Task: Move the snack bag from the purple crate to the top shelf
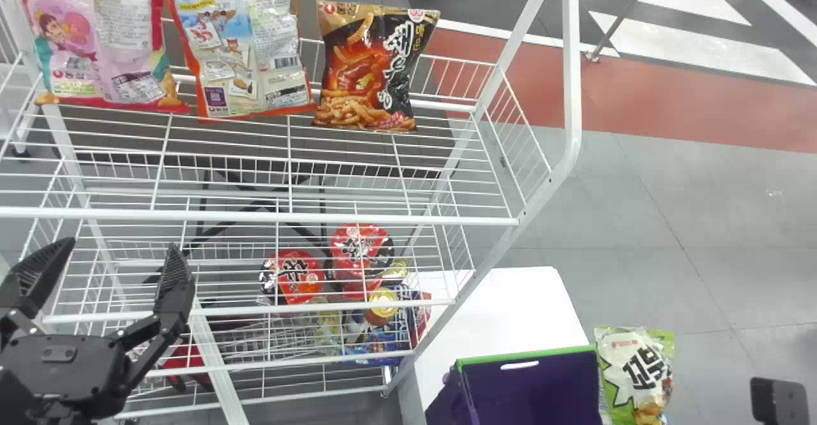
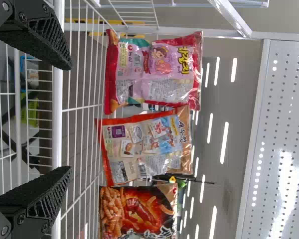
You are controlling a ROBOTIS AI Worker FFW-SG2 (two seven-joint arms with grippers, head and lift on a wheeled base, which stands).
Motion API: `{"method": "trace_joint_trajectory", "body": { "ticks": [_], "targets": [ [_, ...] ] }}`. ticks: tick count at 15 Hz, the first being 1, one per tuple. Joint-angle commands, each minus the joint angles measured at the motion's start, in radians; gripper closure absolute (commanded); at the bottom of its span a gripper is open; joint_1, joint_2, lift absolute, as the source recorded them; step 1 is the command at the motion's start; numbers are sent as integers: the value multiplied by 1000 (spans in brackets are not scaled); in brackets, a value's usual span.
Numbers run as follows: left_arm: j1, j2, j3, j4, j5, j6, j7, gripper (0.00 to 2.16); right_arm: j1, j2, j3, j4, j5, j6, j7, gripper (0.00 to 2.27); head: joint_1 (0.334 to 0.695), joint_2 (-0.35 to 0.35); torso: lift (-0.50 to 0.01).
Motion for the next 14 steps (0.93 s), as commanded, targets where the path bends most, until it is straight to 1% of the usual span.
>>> {"method": "trace_joint_trajectory", "body": {
  "ticks": [1, 14],
  "targets": [
    [0, 0, 1, -3, 0, 0, 0, 103, 0, 2, -2, -6, 0, 0, 0, 1717, 695, -350, -53],
    [2, 2, -2, -4, 0, 0, 0, 103, 0, 2, -14, -9, -8, 12, 2, 1717, 695, -350, 0]
  ]
}}
